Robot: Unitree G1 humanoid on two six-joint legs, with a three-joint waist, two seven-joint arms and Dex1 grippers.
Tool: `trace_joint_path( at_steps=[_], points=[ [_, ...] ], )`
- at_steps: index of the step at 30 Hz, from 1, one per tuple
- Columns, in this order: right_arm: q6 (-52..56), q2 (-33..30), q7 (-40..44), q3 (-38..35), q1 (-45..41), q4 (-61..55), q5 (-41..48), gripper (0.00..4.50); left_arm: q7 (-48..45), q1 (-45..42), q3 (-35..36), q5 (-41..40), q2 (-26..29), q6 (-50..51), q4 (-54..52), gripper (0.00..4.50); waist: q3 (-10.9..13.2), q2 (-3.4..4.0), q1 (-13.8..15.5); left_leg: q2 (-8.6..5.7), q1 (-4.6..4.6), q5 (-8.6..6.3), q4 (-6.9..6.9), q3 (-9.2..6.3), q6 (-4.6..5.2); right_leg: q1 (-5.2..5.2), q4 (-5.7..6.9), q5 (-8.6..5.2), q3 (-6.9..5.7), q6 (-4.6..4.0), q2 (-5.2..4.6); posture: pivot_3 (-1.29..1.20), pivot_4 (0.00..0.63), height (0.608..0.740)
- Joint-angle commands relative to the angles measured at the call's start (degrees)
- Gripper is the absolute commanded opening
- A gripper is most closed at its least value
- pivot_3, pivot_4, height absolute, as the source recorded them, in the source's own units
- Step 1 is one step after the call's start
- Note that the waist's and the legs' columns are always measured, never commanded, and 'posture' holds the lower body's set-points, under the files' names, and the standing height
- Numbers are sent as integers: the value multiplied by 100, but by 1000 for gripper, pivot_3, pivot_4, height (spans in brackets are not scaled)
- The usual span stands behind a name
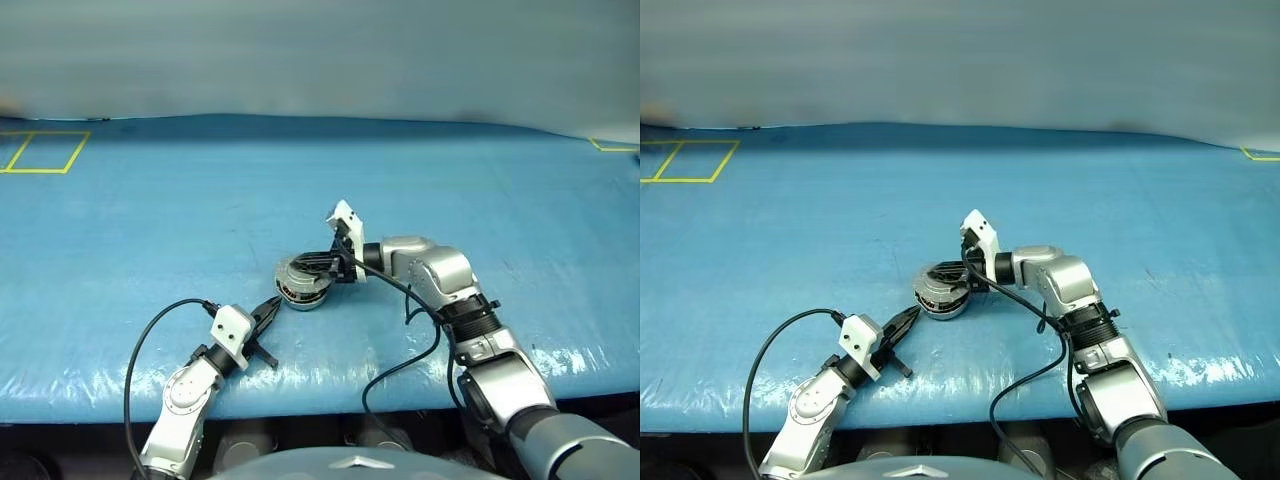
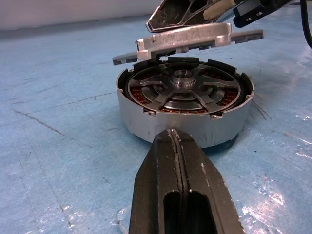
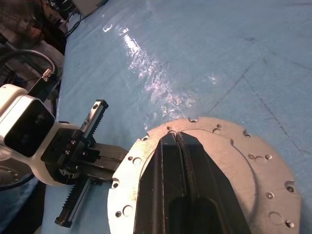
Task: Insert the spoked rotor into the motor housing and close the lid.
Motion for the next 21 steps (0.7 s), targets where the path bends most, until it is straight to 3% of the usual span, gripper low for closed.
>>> trace_joint_path(
  at_steps=[1, 9, 15, 18, 21],
  points=[
    [65, 21, -171, 47, 174, -361, -16, 34, -6, -4, 7, 21, 17, -80, -103, 0, 0, -1, 2, 0, 0, 0, 0, 0, 0, 0, 0, 0, 0, 0, 0, 0, 150, 740],
    [199, -15, -1281, 416, 881, -1231, -577, 34, 32, 16, 23, 34, -1, -37, -156, 0, -7, 1, 2, 1, 8, 0, 1, 0, -1, 5, 0, -2, -3, -7, -2, 0, 150, 740],
    [3, -11, -1807, 313, 1547, -2648, -552, 34, 178, 63, 87, -34, -112, -125, -205, 0, -9, -1, 13, 0, 6, 0, 3, 0, -1, 6, -1, -17, -3, -32, -7, 0, 150, 740],
    [-229, 41, -2503, 342, 1952, -3374, -955, 34, 216, 66, 124, -69, -136, -166, -236, 0, -9, -2, 12, -1, -2, 0, 2, -2, -1, -2, 0, -16, -4, -31, -7, 0, 150, 740],
    [-201, -16, -2897, 534, 2234, -3851, -1266, 629, 209, 61, 119, -55, -128, -204, -238, 0, -8, -2, 1, 1, -1, 1, 2, 0, -2, -4, 1, -17, -5, -31, -5, 0, 150, 740]
  ],
)
